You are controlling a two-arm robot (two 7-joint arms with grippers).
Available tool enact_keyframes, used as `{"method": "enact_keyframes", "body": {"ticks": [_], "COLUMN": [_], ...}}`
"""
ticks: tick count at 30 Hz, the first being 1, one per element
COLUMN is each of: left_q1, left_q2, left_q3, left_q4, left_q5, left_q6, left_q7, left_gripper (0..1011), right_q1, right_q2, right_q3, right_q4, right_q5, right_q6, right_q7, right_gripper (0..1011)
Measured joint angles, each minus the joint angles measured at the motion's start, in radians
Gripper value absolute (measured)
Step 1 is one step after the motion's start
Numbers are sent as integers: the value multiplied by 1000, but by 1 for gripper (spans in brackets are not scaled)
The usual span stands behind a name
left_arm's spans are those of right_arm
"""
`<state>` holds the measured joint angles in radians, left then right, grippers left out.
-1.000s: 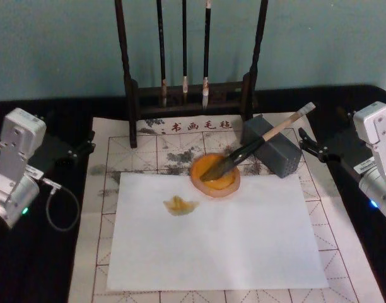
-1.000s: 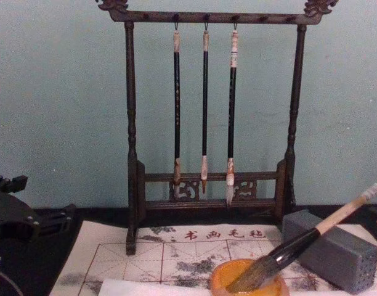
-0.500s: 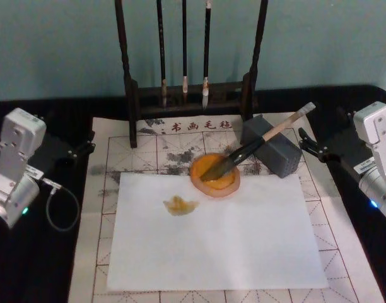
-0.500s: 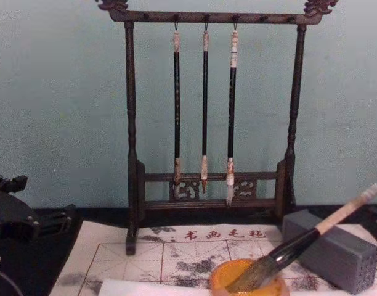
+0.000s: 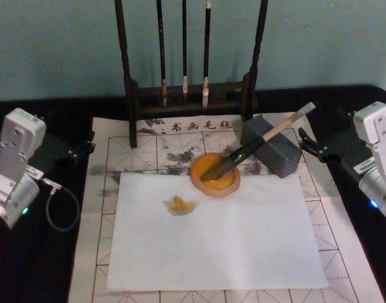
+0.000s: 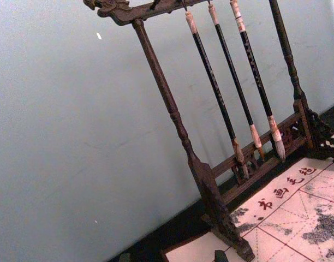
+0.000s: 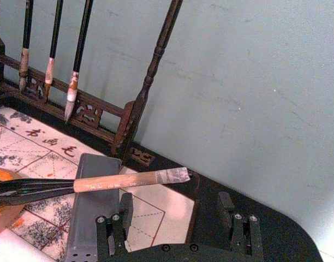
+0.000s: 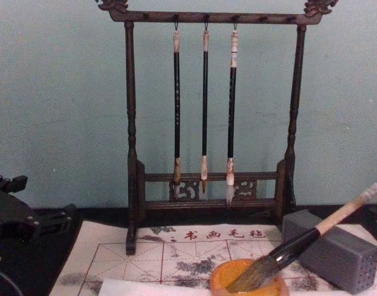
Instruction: Pick up the brush from the inkstone, write on the paper, then place the brush back to its original position.
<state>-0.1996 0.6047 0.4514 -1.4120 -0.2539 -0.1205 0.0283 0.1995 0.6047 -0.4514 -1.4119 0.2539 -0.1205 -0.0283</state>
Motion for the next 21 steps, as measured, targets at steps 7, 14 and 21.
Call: {"method": "enact_keyframes", "body": {"ticks": [7,14,21], "left_q1": [0,0,0], "left_q2": [0,0,0], "left_q3": [0,0,0], "left_q4": [0,0,0], "left_q5": [0,0,0], "left_q6": [0,0,0], "left_q7": [0,0,0], "left_gripper": [1001,1001,1001], "right_q1": [0,0,0], "right_q2": [0,0,0], "right_q3": [0,0,0], "right_q4": [0,0,0], "right_q5": [0,0,0], "right_q6": [0,0,0], "right_q7": [0,0,0], "right_gripper": [1000,1000,1000]}}
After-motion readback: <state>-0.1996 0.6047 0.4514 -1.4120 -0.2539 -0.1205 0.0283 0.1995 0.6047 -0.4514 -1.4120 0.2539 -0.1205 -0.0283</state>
